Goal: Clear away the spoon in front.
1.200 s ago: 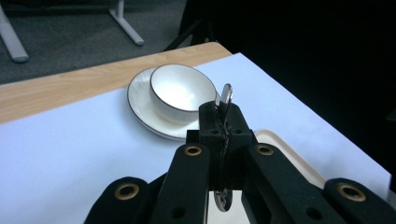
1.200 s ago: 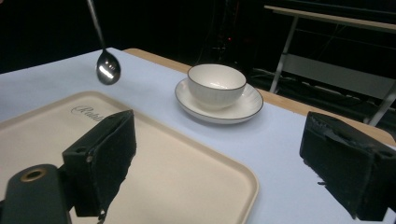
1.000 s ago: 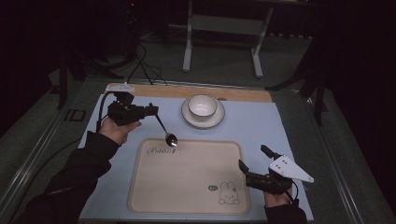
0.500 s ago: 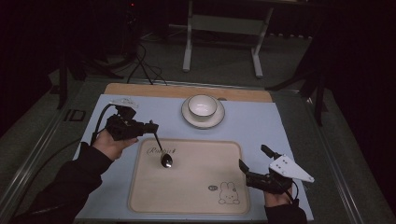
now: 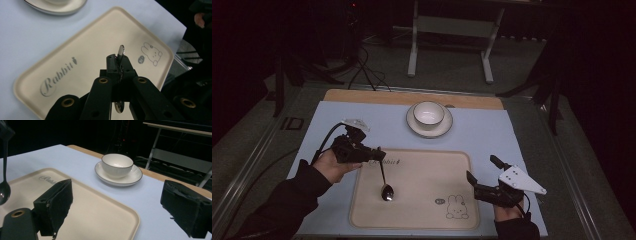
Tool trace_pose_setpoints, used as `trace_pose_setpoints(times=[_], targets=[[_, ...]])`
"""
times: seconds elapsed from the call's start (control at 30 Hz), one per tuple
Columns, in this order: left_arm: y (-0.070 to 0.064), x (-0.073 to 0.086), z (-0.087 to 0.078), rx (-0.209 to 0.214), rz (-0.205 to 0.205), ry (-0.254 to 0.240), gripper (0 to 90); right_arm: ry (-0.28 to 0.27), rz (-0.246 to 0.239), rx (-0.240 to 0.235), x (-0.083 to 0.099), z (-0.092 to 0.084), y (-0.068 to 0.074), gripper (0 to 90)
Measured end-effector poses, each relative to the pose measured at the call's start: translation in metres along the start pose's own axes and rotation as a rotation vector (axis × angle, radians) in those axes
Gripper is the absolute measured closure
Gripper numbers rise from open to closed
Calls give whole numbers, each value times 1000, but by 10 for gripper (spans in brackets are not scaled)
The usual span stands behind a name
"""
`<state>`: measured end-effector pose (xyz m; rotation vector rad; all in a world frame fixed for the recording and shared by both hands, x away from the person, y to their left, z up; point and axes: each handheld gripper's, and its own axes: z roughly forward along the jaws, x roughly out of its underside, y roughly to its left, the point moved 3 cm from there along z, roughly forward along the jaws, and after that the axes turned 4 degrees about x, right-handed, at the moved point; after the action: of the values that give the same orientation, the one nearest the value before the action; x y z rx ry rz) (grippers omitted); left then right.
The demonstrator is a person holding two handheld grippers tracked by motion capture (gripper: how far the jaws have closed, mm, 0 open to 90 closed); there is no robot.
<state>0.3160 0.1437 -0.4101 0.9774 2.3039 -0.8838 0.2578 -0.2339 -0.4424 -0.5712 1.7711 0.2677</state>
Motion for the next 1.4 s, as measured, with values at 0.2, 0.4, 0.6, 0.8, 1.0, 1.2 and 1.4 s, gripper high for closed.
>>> trace_pose_setpoints(times=[0.2,0.4,0.6,0.8,1.0,1.2,1.4], targets=[[6,7,16,31,-25,50,896,5,-3,-4,1,1,1,107],[13,10,28,28,-58,77,895,9,-2,-6,1,2,1,107],[22,13,36,28,-107,45,886,12,-4,-10,1,2,2,107],[32,20,48,13,-140,2,869,12,-3,-12,1,2,1,107],[40,30,64,16,-186,-32,840,13,-3,-15,1,3,2,107],[48,38,81,0,-231,-61,818,13,-7,-19,1,3,2,107],[56,46,96,-23,-303,-97,812,14,-2,-23,1,2,2,107]])
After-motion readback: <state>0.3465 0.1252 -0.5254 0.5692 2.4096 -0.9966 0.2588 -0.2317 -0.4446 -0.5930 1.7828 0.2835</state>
